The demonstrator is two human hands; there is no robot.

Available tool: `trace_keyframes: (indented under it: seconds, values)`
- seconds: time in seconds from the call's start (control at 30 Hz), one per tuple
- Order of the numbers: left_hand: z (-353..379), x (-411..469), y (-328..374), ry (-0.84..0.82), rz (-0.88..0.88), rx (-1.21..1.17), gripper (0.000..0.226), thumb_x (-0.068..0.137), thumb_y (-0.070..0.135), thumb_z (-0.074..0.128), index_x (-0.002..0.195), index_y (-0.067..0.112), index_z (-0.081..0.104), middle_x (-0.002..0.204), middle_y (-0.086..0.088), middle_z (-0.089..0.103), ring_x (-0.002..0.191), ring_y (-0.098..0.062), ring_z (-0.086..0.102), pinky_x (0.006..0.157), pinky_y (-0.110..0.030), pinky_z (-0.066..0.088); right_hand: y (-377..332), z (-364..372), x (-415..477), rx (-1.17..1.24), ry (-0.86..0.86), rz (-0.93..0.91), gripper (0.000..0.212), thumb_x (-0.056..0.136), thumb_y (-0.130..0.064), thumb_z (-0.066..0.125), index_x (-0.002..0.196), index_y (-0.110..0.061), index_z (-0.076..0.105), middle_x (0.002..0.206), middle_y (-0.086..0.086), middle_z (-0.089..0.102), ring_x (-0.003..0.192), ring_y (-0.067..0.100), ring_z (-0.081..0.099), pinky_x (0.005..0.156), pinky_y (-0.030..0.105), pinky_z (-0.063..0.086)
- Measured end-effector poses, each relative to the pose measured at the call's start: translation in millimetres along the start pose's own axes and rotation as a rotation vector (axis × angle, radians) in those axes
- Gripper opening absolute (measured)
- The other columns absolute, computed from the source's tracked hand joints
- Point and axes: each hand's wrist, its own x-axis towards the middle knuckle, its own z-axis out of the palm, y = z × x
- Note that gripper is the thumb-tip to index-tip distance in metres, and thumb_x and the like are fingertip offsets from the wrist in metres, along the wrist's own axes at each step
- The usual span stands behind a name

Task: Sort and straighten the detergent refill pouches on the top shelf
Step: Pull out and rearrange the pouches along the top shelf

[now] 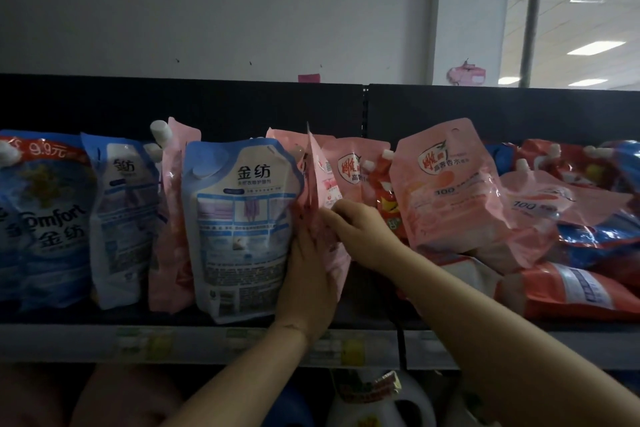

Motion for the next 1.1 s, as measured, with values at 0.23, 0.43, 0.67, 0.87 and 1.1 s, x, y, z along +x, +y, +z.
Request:
trace_keyframes:
  seconds: [0.23,0.43,0.67,0.87,1.1]
  values:
    - [-6.9,0.0,1.9,-0.086,0.097,-0.268,0.085,0.092,0.020,0.052,0.146,0.053,-0.005,0.159,0.005,-0.021,0.148,-0.017,-0.015,0.119,-0.046,0.016,33.1,-54.3,-21.7,-0.530,0.152,0.113,0.012,0.093,-0.028,0.053,0.089,-0.017,0.055,0.085,-0.002,0.057,0.073,0.015,0.054,0.060,0.028,0.041]
    - [3.8,-1.3,-7.0,-0.151,0.061,-0.191,0.053,0.093,0.009,0.053,0.138,0.037,0.047,0.158,-0.010,0.012,0.146,-0.029,0.017,0.116,-0.046,0.028,44.9,-109.0,-41.5,-0.882,0.399,0.184,0.034,0.091,-0.025,0.053,0.120,-0.009,0.048,0.123,0.013,0.046,0.116,0.030,0.041,0.096,0.042,0.037]
    - [6.1,-3.6,-5.4,-0.152,-0.041,-0.111,0.040,0.092,0.022,0.049,0.130,0.029,0.057,0.154,-0.008,0.020,0.141,-0.030,0.026,0.111,-0.043,0.036,67.1,-133.4,-30.0,-0.348,0.407,0.667,0.075,0.086,-0.031,0.061,0.144,-0.010,0.018,0.147,0.019,0.030,0.133,0.036,0.034,0.104,0.048,0.037]
    - [6.4,-4.0,-4.5,-0.133,-0.028,-0.073,0.038,0.092,0.024,0.053,0.129,0.031,0.057,0.153,-0.005,0.023,0.138,-0.027,0.031,0.106,-0.039,0.043,68.7,-140.7,-19.4,-0.091,0.502,0.782,0.078,0.067,-0.042,0.082,0.125,-0.009,0.041,0.117,0.012,0.057,0.103,0.030,0.059,0.090,0.043,0.052]
    - [6.4,-1.1,-6.3,-0.158,-0.020,-0.110,0.038,0.097,0.036,0.043,0.134,0.035,0.053,0.155,-0.001,0.017,0.141,-0.025,0.027,0.114,-0.038,0.031,53.7,-128.4,-1.8,0.196,0.238,0.804,0.074,0.064,-0.040,0.086,0.117,-0.006,0.047,0.111,0.008,0.060,0.097,0.026,0.063,0.088,0.041,0.054]
